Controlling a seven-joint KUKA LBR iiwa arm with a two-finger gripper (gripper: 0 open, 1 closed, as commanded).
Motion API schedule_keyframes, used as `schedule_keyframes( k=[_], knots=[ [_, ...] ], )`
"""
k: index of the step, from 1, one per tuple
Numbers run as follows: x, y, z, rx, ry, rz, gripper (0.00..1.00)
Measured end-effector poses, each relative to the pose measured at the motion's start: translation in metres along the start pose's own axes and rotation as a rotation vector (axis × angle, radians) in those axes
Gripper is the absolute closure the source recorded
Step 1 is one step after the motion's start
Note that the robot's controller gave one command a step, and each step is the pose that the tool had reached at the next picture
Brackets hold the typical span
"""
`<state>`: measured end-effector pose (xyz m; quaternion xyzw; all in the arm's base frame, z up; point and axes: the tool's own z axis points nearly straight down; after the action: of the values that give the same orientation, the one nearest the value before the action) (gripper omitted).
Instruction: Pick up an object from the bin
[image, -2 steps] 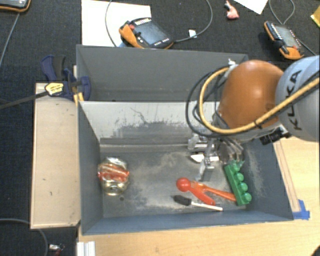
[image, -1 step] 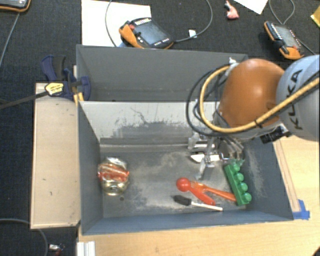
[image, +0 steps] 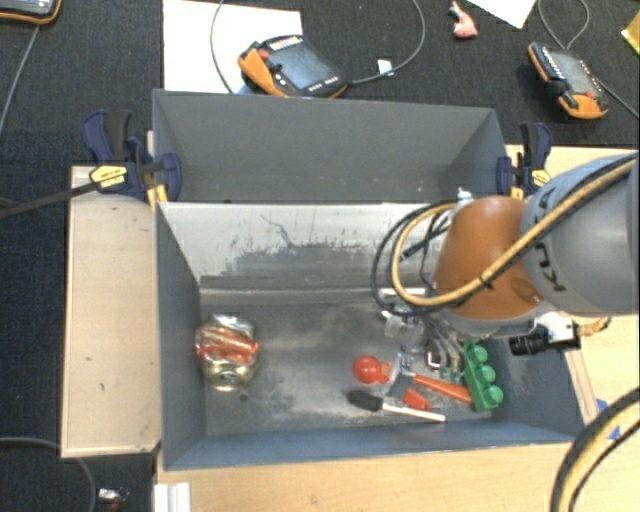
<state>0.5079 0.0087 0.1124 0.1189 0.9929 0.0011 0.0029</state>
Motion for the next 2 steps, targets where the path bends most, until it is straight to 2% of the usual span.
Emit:
schedule_keyframes(
  k=[1, 2],
  knots=[
    [-0.012, -0.021, -0.039, -0.002, -0.008, -0.203, 0.00],
    [0.000, -0.056, 0.014, 0.003, 0.007, 0.233, 0.00]
  ],
)
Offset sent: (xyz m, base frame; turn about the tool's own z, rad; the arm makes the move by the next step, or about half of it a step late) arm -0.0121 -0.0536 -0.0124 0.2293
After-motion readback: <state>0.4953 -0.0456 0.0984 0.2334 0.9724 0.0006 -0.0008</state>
